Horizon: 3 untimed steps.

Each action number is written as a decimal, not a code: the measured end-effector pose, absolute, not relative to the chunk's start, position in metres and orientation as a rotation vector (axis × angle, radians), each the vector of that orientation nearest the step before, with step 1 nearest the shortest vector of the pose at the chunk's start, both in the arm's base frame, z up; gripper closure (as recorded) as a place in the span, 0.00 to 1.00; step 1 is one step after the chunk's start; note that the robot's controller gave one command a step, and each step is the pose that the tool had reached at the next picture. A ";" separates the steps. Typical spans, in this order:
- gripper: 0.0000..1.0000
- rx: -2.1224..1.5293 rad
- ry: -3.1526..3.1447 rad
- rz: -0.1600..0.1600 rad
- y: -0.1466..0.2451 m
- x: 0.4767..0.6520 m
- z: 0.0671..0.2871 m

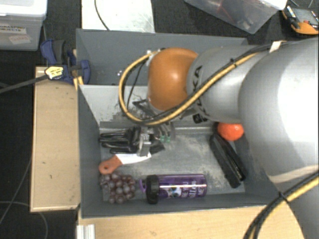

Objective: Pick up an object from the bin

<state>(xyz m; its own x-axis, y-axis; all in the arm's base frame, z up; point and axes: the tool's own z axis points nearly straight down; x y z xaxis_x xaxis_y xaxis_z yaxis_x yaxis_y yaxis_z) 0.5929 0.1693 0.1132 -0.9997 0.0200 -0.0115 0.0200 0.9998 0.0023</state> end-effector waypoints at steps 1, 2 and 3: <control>0.00 0.528 3.091 0.009 0.221 0.582 0.100; 0.00 0.473 3.095 0.007 0.195 0.591 0.071; 1.00 0.833 3.019 0.013 0.243 0.590 0.071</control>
Offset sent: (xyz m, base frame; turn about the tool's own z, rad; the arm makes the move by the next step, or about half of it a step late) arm -0.0019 0.0246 -0.0432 0.2839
